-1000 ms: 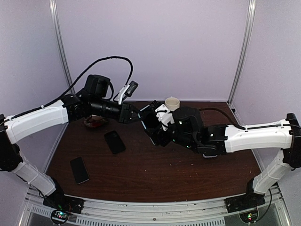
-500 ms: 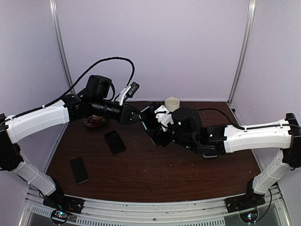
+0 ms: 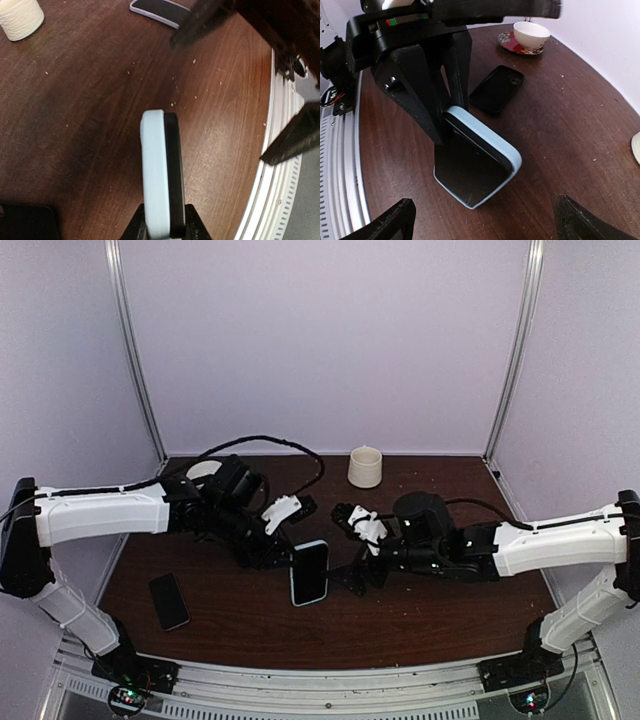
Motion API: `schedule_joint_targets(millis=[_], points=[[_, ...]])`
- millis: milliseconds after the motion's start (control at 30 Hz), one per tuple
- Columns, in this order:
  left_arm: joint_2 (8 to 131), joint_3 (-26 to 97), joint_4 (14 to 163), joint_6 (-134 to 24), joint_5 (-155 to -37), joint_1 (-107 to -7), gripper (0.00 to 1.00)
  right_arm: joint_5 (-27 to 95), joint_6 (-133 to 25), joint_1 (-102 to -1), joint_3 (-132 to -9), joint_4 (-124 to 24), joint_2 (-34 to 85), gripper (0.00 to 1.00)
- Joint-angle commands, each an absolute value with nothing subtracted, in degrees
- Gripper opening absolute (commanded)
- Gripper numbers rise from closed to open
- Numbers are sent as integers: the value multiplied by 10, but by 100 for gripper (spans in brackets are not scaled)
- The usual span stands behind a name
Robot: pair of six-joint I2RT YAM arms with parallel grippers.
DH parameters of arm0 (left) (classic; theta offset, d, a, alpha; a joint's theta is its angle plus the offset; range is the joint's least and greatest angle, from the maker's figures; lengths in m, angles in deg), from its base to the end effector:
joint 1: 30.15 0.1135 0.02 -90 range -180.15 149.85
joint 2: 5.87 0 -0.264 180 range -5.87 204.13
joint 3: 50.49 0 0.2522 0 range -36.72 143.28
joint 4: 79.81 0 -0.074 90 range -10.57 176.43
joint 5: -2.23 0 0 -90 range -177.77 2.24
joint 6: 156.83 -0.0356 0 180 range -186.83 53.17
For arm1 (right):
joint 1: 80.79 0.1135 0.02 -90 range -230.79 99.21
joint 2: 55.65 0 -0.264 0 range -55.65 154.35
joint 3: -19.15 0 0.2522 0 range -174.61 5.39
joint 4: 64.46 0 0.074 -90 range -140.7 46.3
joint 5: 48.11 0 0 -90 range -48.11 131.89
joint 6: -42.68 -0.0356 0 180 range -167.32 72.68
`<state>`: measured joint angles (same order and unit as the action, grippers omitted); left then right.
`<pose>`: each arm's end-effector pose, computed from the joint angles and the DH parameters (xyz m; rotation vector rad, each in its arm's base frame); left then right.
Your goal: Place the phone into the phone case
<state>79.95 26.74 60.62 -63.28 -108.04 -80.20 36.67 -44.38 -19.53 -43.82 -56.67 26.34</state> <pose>0.1972 -0.2546 0.2591 1.1516 2.2447 -0.8354 0.1507 0.2816 0.2434 -1.1742 1.7603 0.7181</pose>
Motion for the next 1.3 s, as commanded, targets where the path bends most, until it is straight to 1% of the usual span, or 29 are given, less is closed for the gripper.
schedule_joint_targets(millis=[0, 100, 233, 300, 400, 467, 633, 733, 967, 1033, 1067, 1100, 1267], points=[[796, 258, 640, -719, -1054, -830, 0, 181, -436, -251, -387, -619, 220, 99], [801, 238, 650, -741, -1035, -839, 0, 111, -433, -290, -358, -714, 232, 99], [810, 224, 649, -763, -1011, -842, 0, 65, -398, -305, -365, -802, 298, 98], [811, 219, 650, -768, -1002, -842, 0, 29, -403, -316, -374, -835, 334, 92], [809, 211, 650, -771, -992, -842, 0, -20, -420, -329, -364, -923, 370, 80], [808, 207, 654, -773, -990, -842, 0, -31, -423, -331, -353, -961, 384, 76], [809, 204, 656, -776, -996, -842, 0, -44, -405, -331, -373, -928, 412, 63], [808, 203, 658, -777, -996, -842, 0, -49, -400, -331, -380, -915, 424, 52], [805, 202, 659, -779, -1002, -842, 0, -56, -374, -331, -398, -866, 425, 32], [805, 202, 660, -779, -1004, -842, 0, -57, -372, -331, -402, -863, 426, 24], [804, 202, 660, -779, -1004, -842, 0, -55, -370, -331, -402, -865, 426, 17], [804, 202, 659, -779, -1005, -842, 0, -53, -368, -331, -401, -864, 425, 12], [798, 200, 664, -779, -1009, -842, 0, -53, -356, -331, -400, -845, 417, 10]])
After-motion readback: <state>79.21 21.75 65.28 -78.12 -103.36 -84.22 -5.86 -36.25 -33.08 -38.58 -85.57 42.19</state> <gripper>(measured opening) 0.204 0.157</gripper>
